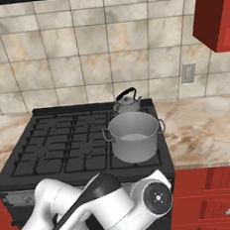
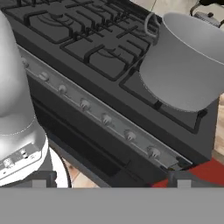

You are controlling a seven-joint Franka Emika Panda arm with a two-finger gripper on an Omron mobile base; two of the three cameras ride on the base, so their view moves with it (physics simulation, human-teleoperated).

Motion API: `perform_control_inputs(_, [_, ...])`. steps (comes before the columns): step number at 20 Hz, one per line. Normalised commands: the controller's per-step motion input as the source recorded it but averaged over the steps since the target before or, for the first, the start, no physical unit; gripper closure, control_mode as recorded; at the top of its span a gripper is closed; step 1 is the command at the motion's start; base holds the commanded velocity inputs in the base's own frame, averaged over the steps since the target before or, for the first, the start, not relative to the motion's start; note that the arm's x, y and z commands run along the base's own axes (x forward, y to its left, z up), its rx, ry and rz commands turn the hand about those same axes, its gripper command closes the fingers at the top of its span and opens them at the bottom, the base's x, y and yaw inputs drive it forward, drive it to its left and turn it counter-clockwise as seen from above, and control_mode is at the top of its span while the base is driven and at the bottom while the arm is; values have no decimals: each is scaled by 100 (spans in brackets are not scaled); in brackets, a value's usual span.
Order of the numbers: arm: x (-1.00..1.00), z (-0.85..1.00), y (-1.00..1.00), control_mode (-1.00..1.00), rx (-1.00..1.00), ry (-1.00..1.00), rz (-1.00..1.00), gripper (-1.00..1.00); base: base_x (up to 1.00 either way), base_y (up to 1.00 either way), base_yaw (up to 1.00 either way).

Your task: Pick the kettle from the cabinet and place it on a stove burner. Then pick the pot from the counter and place it on another stove burner. Finally, turn both burners on.

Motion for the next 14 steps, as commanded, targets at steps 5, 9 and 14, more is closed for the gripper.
perform_control_inputs(5, [-2,-17,0,-100,12,-2,0,-100,0,0,0])
perform_control_inputs(9, [0,-21,9,-100,16,-9,-5,-100,0,0,0])
perform_control_inputs(14, [3,-16,2,-100,13,-6,-5,-100,0,0,0])
